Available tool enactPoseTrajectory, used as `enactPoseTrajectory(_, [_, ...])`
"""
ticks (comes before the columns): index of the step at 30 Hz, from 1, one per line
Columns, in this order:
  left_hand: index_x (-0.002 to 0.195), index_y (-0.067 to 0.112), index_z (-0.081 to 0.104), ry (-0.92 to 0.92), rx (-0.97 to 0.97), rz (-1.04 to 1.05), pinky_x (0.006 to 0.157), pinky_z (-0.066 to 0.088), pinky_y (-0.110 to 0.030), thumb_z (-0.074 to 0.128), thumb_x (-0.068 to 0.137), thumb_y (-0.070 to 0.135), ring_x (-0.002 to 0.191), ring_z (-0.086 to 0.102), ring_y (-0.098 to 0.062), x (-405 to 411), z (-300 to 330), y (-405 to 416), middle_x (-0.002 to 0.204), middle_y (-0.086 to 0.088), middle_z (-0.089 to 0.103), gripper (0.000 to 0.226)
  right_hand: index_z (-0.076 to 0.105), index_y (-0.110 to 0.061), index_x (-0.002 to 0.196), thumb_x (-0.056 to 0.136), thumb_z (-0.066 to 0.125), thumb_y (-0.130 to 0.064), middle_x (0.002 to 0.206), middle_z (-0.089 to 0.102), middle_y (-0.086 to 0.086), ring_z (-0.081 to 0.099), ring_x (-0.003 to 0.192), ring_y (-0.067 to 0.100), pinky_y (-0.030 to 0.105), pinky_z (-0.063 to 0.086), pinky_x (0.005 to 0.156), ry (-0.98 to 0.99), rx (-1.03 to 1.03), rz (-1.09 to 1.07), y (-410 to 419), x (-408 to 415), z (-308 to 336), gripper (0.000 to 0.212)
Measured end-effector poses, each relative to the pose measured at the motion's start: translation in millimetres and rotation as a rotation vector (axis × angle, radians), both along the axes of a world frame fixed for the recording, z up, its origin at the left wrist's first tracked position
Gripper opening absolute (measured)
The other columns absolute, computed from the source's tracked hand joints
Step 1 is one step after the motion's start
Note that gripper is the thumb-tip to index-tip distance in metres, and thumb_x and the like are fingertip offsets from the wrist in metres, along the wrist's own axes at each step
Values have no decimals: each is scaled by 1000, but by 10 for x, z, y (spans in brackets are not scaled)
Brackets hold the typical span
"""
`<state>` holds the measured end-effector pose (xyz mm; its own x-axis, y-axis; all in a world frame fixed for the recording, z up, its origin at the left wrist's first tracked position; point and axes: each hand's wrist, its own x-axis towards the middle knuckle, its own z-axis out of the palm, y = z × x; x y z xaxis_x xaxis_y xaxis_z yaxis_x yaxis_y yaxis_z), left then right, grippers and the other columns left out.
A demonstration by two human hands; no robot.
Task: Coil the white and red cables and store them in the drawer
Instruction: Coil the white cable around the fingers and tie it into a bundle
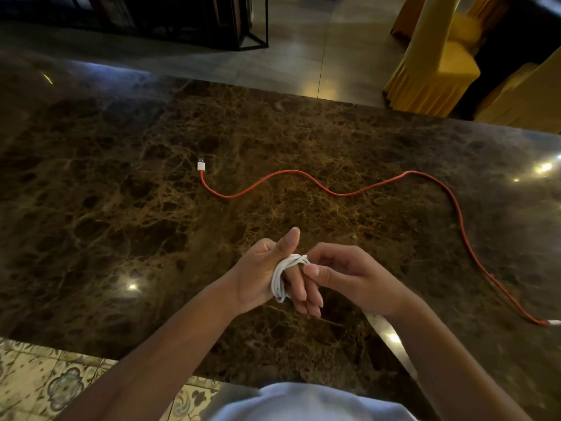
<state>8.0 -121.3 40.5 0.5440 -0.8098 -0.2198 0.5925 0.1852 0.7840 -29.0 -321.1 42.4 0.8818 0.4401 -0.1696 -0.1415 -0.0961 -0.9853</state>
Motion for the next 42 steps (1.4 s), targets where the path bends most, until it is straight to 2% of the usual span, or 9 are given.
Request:
enactPoseTrajectory(4, [52, 4, 70, 5, 52, 116, 55, 60, -25, 58, 88, 69, 59, 75, -24, -4, -58, -18, 64, -16, 74, 76, 60, 6, 92, 101, 64, -32, 81, 71, 11, 70, 75, 24, 38, 56, 70, -45, -12, -63, 5, 14, -34, 39])
enactPoseTrajectory(10, [43, 13, 55, -7, 350, 472, 49, 47, -22, 50, 95, 59, 42, 52, -12, 67, -38, -93, 45, -2, 53, 70, 66, -1, 92, 98, 67, -42, 85, 68, 22, 64, 76, 48, 66, 52, 67, -120, -112, -84, 18, 37, 26, 42])
enactPoseTrajectory(16, [39, 11, 53, -306, 535, 672, 50, 45, -16, 40, 109, 45, 35, 48, -11, 50, -33, -33, 38, -2, 50, 79, 67, -5, 94, 97, 73, -29, 82, 69, 14, 63, 69, 40, 62, 51, 61, -182, -197, -37, 81, 79, 38, 25])
enactPoseTrajectory(22, [41, 14, 50, -307, 578, 759, 50, 45, -29, 40, 107, 51, 36, 46, -15, 29, -69, 83, 40, -3, 48, 77, 66, -16, 99, 89, 82, -30, 86, 71, 9, 67, 73, 30, 61, 53, 67, -119, -190, -104, 229, 45, -46, 23])
enactPoseTrajectory(28, [38, 23, 51, -234, 569, 882, 47, 45, -22, 43, 109, 48, 41, 50, -10, -1, -46, -33, 43, 3, 51, 75, 59, -26, 116, 78, 91, -34, 99, 74, -10, 72, 88, 7, 31, 62, 78, -116, -311, -297, 513, -32, -92, 50])
enactPoseTrajectory(32, [52, 13, 63, -293, 537, 857, 49, 48, -25, 46, 108, 47, 48, 56, -16, -7, -15, -4, 52, -3, 60, 68, 58, -24, 113, 83, 86, -24, 92, 76, -1, 76, 76, 18, 46, 65, 70, -67, -196, -339, 566, -27, -89, 42])
enactPoseTrajectory(35, [68, 7, 70, -380, 489, 768, 42, 41, -21, 47, 105, 47, 45, 54, -16, -15, 4, 48, 55, -11, 61, 60, 56, -9, 110, 89, 78, -2, 78, 73, 9, 71, 62, 27, 40, 62, 59, 122, 93, -348, 534, 3, -21, 31])
enactPoseTrajectory(38, [94, 7, 74, -546, 485, 626, 45, 41, -27, 46, 108, 46, 53, 52, -21, 15, -59, 181, 70, -23, 62, 50, 56, -4, 106, 88, 72, -2, 70, 66, 14, 65, 55, 27, 35, 58, 53, 284, 253, -324, 469, 42, 50, 24])
enactPoseTrajectory(42, [120, 13, 70, -732, 424, 383, 53, 50, -26, 48, 107, 34, 68, 61, -12, 39, -64, 358, 98, 5, 67, 33, 57, -7, 97, 87, 68, -7, 64, 61, 13, 64, 49, 23, 31, 56, 47, 356, 377, -306, 391, 80, 79, 15])
